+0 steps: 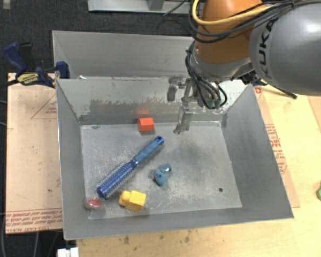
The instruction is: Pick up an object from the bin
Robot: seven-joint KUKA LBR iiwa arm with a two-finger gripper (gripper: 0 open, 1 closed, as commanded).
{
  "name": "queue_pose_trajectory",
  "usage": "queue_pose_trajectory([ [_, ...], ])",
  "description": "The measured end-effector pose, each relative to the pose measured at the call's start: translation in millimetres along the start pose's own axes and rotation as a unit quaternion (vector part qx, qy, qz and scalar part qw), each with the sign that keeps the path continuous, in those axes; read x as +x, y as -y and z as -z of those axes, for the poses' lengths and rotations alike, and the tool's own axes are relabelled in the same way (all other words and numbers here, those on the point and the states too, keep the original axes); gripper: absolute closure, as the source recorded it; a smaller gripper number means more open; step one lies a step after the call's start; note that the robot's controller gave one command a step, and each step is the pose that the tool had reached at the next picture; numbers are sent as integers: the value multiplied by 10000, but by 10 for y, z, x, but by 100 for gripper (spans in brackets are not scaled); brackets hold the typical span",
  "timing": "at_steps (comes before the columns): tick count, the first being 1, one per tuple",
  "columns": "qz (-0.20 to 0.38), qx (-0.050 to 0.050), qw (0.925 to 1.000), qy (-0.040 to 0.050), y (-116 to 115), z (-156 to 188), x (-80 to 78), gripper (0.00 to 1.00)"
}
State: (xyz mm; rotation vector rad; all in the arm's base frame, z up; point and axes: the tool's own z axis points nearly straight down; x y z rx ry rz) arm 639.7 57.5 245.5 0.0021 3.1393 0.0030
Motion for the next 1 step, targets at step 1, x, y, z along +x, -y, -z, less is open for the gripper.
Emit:
queue_pose_trajectory([
  [1, 1061, -4, 9944, -35, -484, -939, 391, 0],
])
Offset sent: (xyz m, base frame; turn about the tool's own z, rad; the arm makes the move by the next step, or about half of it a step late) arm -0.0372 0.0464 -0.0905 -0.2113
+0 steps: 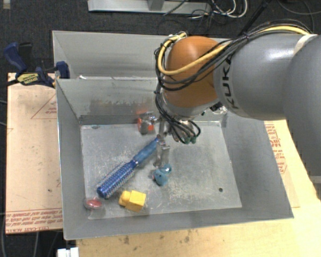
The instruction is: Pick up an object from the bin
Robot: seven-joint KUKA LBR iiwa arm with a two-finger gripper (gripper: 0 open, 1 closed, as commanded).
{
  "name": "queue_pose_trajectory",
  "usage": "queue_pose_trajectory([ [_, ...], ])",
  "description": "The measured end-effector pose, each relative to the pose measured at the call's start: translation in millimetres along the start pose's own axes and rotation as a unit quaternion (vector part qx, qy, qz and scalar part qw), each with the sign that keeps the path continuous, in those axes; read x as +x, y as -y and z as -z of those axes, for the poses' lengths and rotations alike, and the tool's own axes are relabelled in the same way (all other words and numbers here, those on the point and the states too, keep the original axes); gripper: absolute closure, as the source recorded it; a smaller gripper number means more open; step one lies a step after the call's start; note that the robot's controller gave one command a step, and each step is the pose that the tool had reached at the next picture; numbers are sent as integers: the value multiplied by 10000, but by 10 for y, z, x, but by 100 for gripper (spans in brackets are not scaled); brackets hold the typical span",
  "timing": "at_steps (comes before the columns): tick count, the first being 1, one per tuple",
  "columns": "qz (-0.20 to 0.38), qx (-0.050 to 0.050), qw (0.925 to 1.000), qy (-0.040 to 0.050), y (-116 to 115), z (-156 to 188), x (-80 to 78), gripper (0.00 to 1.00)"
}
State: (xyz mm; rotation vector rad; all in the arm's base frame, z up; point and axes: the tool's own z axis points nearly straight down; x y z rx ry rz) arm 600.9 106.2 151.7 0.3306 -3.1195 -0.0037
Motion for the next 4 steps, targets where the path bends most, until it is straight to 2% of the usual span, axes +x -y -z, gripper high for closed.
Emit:
queue_pose_trajectory([
  [1, 973, 12, 9952, 54, -223, 801, 443, 0],
  [2, 1019, 7, 9948, 1, -34, -205, 218, 0],
  [3, 860, 5, 9963, 14, 132, -856, 14, 0],
  [4, 865, 8, 9962, 33, 130, -810, 3, 100],
])
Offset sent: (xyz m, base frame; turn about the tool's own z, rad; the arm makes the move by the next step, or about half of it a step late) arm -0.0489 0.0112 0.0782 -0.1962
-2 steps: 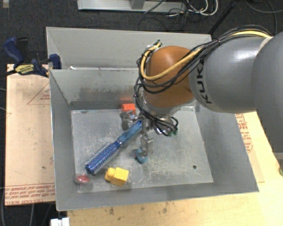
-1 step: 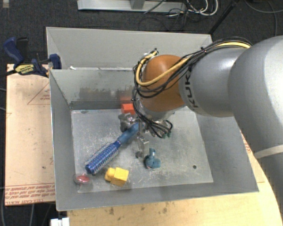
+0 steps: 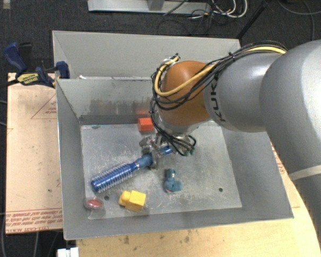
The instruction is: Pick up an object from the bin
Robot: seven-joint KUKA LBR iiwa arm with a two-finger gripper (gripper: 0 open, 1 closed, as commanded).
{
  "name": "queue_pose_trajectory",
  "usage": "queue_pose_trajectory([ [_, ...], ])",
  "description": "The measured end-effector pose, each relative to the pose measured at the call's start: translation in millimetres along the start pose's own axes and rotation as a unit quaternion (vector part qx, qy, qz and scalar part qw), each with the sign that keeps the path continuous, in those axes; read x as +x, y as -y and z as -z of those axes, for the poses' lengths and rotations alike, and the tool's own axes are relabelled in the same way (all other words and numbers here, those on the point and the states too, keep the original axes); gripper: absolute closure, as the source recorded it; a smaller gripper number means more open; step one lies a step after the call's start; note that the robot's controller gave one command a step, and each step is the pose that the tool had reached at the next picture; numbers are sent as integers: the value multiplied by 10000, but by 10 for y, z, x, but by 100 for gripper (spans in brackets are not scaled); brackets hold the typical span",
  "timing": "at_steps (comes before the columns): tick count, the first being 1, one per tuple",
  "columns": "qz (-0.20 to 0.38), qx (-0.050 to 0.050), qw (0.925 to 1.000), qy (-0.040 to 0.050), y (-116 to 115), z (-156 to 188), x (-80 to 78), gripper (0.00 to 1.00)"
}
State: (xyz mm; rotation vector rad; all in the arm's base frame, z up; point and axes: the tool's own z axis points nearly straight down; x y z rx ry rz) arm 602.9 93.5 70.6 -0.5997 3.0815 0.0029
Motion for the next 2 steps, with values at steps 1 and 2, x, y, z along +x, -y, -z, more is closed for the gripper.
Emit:
queue_pose_trajectory([
  [1, 1124, 6, 9937, 30, -273, 653, -371, 100],
  [2, 1217, 20, 9926, 41, -206, 1707, -343, 100],
])
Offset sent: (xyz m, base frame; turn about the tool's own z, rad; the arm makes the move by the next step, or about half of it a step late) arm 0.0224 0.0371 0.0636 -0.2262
